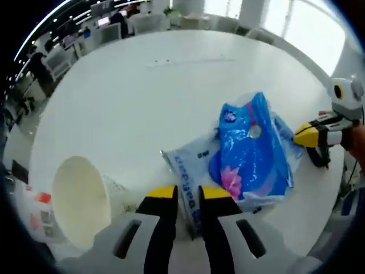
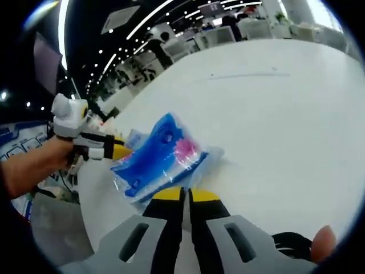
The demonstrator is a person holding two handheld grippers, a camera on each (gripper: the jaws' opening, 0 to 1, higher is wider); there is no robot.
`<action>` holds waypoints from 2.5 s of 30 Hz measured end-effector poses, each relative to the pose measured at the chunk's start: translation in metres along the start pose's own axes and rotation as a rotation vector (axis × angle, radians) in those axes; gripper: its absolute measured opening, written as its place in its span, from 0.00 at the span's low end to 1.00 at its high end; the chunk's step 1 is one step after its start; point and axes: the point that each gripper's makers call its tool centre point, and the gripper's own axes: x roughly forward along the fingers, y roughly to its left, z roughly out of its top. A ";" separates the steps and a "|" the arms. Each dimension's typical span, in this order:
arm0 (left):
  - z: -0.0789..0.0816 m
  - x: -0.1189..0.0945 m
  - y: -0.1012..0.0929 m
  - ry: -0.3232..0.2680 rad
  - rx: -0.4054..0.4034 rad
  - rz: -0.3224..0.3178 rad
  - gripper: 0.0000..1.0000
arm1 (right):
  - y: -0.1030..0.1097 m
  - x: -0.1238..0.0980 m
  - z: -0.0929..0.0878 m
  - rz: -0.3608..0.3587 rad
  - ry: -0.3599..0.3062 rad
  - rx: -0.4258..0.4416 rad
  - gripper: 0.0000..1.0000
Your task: Arrange the tabletop items into an orderly group along one side of the table until the central work area is clear of visible clutter.
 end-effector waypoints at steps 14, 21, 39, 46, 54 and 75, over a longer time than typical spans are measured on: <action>0.012 -0.015 -0.007 -0.049 0.009 0.000 0.21 | 0.000 -0.013 0.013 -0.050 -0.036 -0.118 0.16; 0.023 -0.032 -0.018 -0.109 0.020 -0.017 0.22 | -0.003 -0.028 0.020 -0.066 -0.065 -0.130 0.18; 0.026 -0.062 -0.087 -0.217 -0.060 -0.164 0.21 | 0.008 -0.059 0.062 -0.077 -0.193 -0.196 0.20; 0.011 -0.056 -0.094 -0.200 -0.124 -0.159 0.22 | 0.013 -0.034 0.070 -0.052 -0.162 -0.260 0.20; -0.002 -0.046 -0.089 -0.180 -0.180 -0.103 0.30 | 0.007 -0.009 0.072 -0.031 -0.116 -0.288 0.20; -0.017 -0.041 -0.092 -0.187 -0.299 -0.045 0.39 | 0.003 0.031 0.063 -0.017 -0.034 -0.454 0.20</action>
